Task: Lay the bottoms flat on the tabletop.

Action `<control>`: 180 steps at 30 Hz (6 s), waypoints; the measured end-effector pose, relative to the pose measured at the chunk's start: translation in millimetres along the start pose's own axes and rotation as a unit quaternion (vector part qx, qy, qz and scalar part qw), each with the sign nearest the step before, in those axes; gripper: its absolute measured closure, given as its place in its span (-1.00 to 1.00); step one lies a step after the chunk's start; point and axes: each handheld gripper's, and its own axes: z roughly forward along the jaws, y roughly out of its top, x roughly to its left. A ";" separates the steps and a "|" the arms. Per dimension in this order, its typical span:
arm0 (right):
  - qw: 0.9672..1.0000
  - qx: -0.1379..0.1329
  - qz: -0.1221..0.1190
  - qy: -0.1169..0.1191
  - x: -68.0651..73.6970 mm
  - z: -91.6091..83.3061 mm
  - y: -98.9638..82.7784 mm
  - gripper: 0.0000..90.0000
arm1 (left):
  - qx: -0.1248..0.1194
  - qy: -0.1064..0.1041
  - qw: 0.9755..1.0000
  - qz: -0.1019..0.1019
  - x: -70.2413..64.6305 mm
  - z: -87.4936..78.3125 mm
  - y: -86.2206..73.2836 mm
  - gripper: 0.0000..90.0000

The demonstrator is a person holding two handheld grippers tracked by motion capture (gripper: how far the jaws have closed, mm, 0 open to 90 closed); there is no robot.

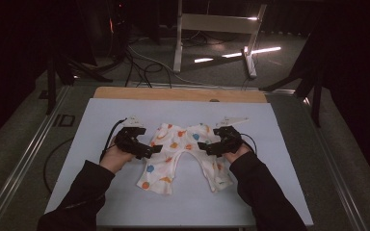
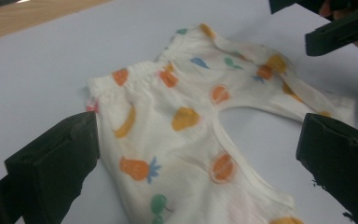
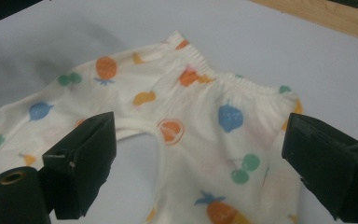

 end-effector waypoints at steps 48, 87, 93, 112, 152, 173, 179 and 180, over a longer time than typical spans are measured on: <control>0.999 -0.016 -0.016 0.048 46.9 -48.7 -59.1 -0.77 | 0.104 -0.072 0.975 0.183 -100.1 37.2 -82.8 0.46; 0.998 -0.037 -0.029 0.035 44.4 -57.7 -60.2 -0.77 | 0.052 -0.093 0.979 0.177 -109.0 9.4 -60.7 0.52; 0.998 -0.059 -0.021 0.023 36.6 -64.5 -63.8 -0.77 | 0.023 -0.052 0.987 0.148 -79.6 -28.0 -61.8 0.68; 0.999 -0.041 -0.011 0.021 33.3 -66.7 -75.3 -0.77 | 0.092 -0.025 0.992 0.088 -35.9 -29.4 -112.8 0.65; 0.999 -0.041 -0.009 0.023 32.0 -68.9 -74.1 -0.77 | 0.162 0.037 0.968 0.190 -88.5 -37.1 -104.5 0.98; 0.999 -0.041 -0.010 0.025 32.6 -67.5 -73.5 -0.77 | 0.138 0.026 0.973 0.182 -78.9 -49.8 -94.4 0.82; 0.999 -0.039 -0.008 0.026 32.7 -67.5 -73.6 -0.77 | 0.101 0.036 0.979 0.174 -74.7 -62.2 -76.7 0.82; 0.999 -0.039 -0.008 0.026 32.7 -67.5 -73.6 -0.77 | 0.101 0.036 0.979 0.174 -74.7 -62.2 -76.7 0.84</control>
